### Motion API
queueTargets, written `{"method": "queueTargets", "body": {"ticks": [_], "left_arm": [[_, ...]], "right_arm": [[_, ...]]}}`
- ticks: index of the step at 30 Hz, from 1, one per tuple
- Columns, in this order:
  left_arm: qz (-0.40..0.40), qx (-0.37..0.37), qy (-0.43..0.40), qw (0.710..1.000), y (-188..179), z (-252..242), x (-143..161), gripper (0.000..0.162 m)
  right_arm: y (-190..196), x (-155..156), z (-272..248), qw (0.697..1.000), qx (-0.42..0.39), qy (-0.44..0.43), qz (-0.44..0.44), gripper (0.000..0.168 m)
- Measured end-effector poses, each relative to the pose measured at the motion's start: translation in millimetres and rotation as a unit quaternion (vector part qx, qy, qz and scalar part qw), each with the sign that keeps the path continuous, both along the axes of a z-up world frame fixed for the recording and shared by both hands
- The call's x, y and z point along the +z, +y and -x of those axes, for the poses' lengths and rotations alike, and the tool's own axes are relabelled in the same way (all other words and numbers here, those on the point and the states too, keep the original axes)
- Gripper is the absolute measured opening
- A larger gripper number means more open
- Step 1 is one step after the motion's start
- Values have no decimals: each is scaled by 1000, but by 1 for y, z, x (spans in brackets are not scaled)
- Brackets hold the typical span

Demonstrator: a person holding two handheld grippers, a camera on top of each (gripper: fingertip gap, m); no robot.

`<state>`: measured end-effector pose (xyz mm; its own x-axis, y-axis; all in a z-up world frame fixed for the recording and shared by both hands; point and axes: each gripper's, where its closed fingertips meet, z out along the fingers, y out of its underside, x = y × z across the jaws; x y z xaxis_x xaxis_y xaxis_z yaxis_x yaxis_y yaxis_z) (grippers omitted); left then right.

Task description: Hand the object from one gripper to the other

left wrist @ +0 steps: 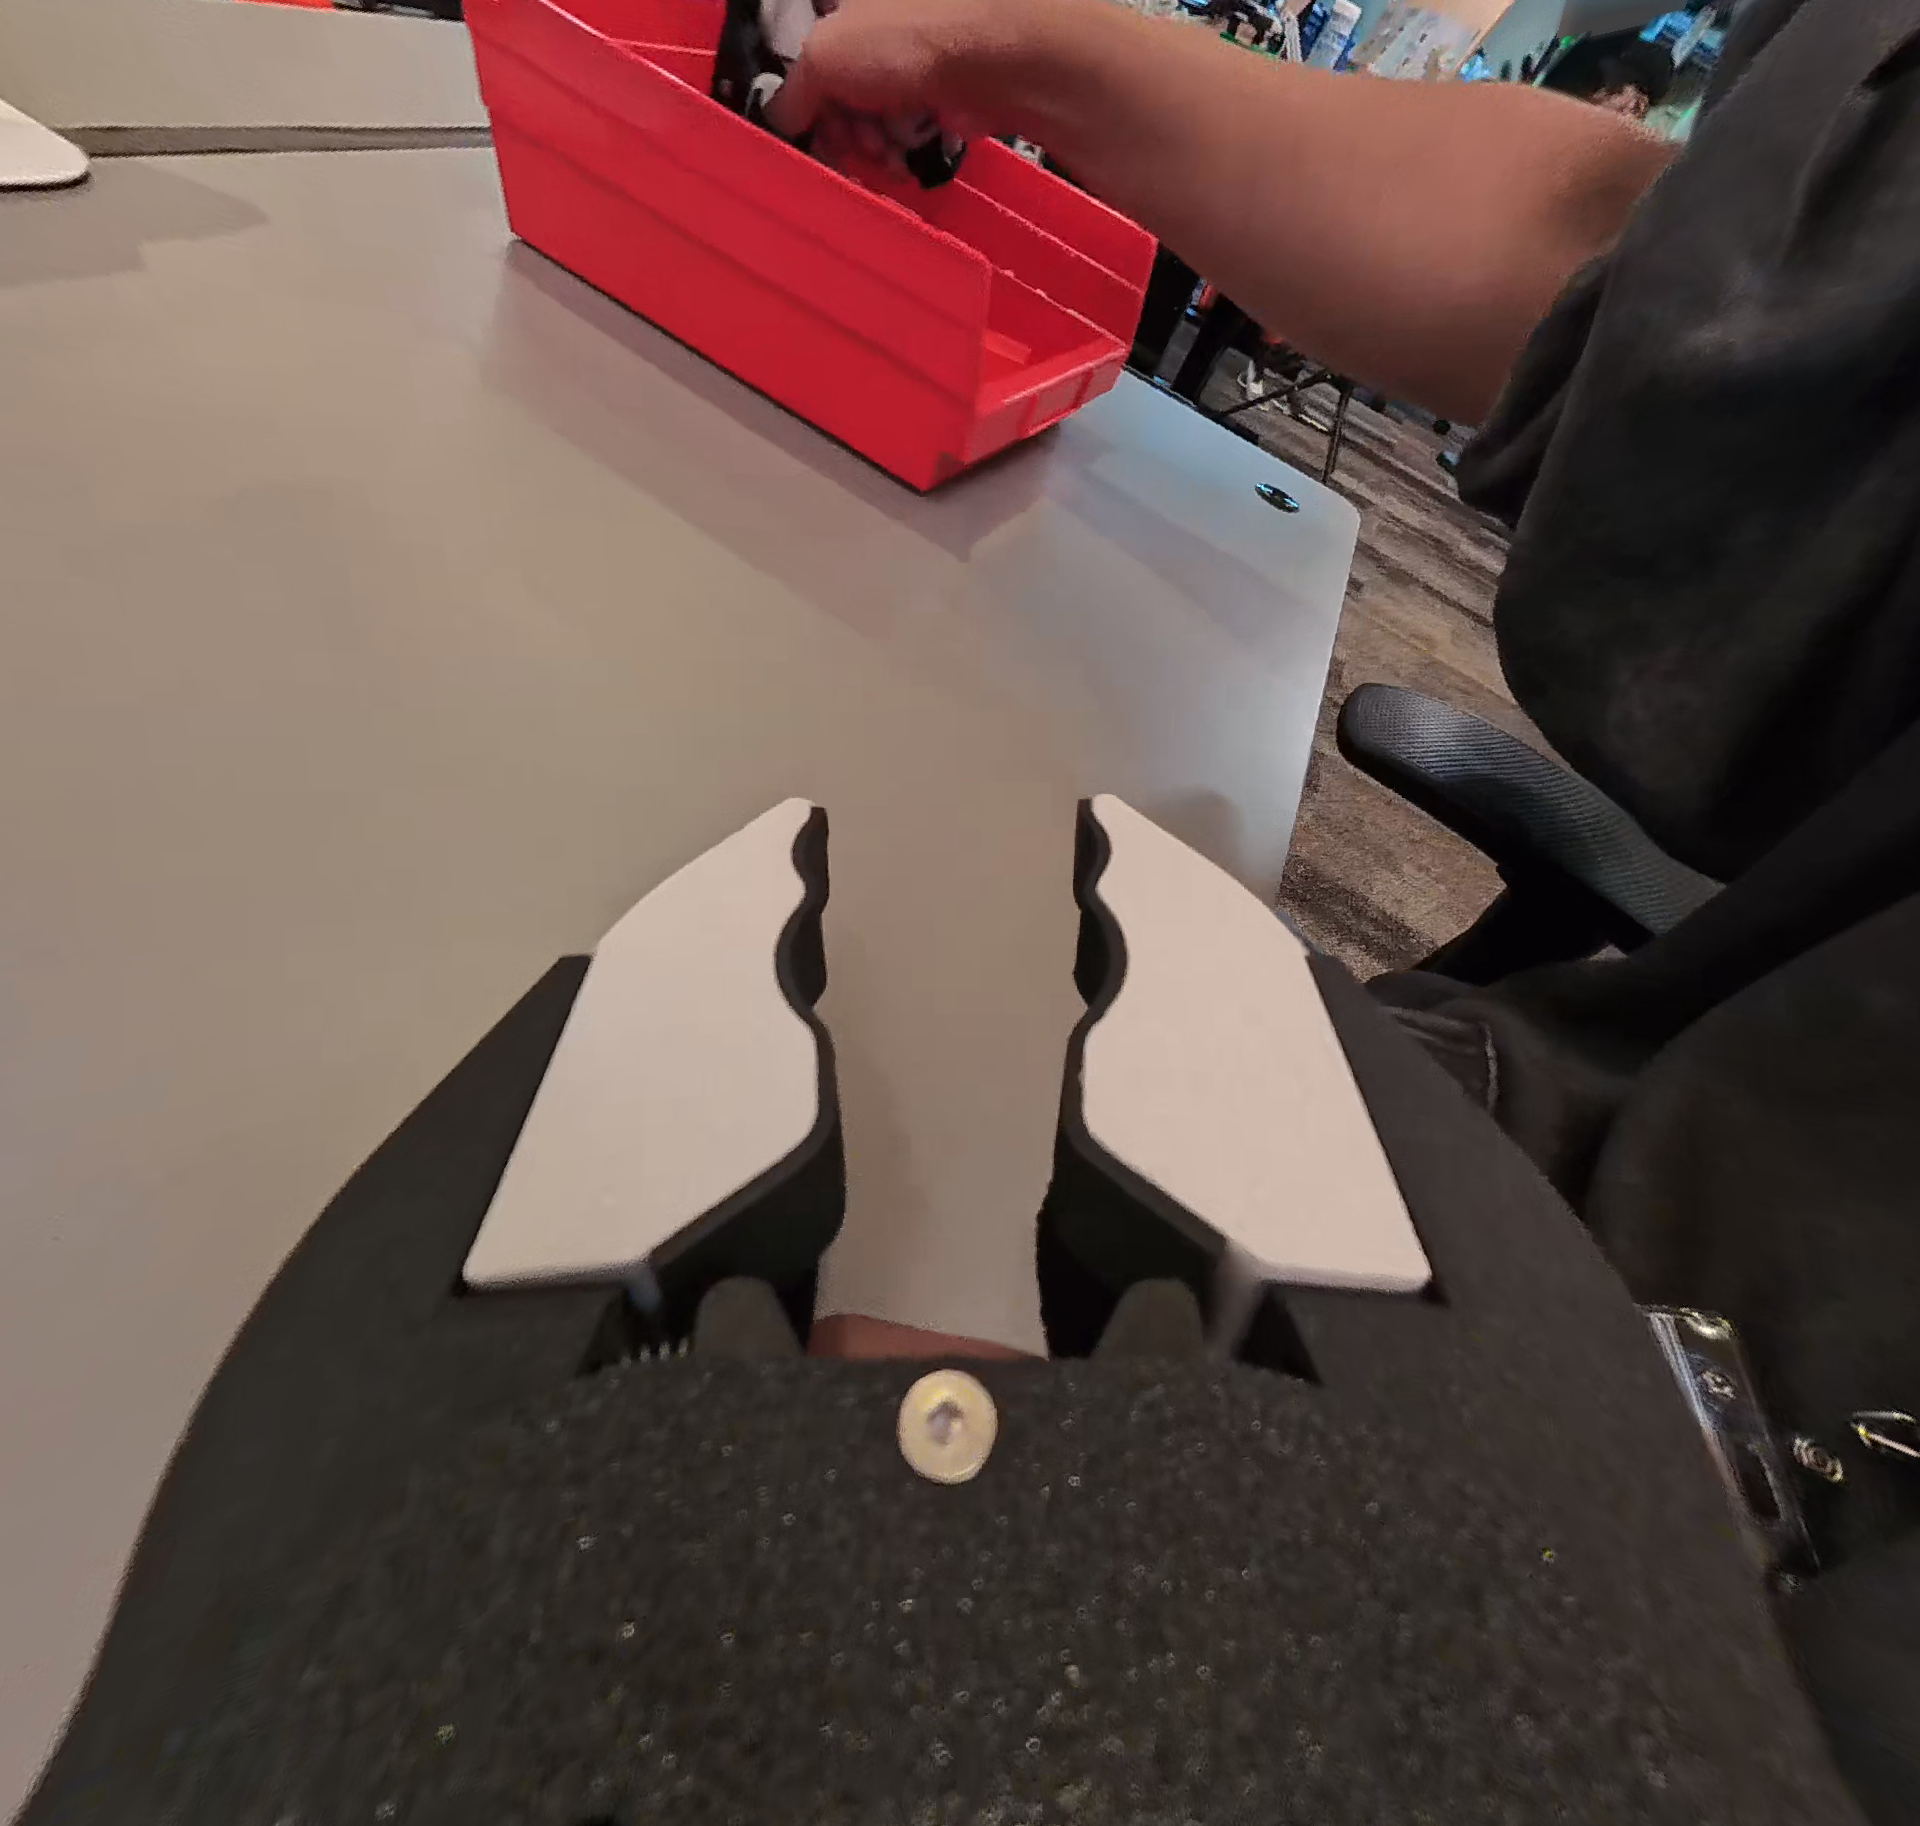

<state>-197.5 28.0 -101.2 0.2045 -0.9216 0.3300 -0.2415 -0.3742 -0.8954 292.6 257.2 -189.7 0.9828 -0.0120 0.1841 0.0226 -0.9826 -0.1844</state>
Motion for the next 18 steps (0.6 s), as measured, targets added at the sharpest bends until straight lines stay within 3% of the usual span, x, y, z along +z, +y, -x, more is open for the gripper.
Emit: {"method": "queueTargets", "body": {"ticks": [3, 6, 8, 11, 14, 18], "left_arm": [[11, 24, 8, 1000, 10, 5, -3, 44], [19, 59, 26, 998, 22, 11, -9, 45], [34, 93, 43, 994, 32, 15, -13, 47], [62, 130, 80, 986, 42, 24, -20, 52], [56, 168, 98, 979, 52, 35, -16, 46], [50, 210, 99, 971, 75, 59, 11, 52]], "right_arm": [[-3, 22, -3, 999, 8, -33, -36, 60], [-18, 82, 10, 986, -6, -26, -164, 61], [-45, 126, 47, 959, 9, 29, -283, 57], [-108, 164, 133, 885, 70, 142, -438, 54], [-180, 148, 206, 835, 82, 202, -505, 56], [-244, 91, 274, 842, 100, 241, -473, 60]]}}
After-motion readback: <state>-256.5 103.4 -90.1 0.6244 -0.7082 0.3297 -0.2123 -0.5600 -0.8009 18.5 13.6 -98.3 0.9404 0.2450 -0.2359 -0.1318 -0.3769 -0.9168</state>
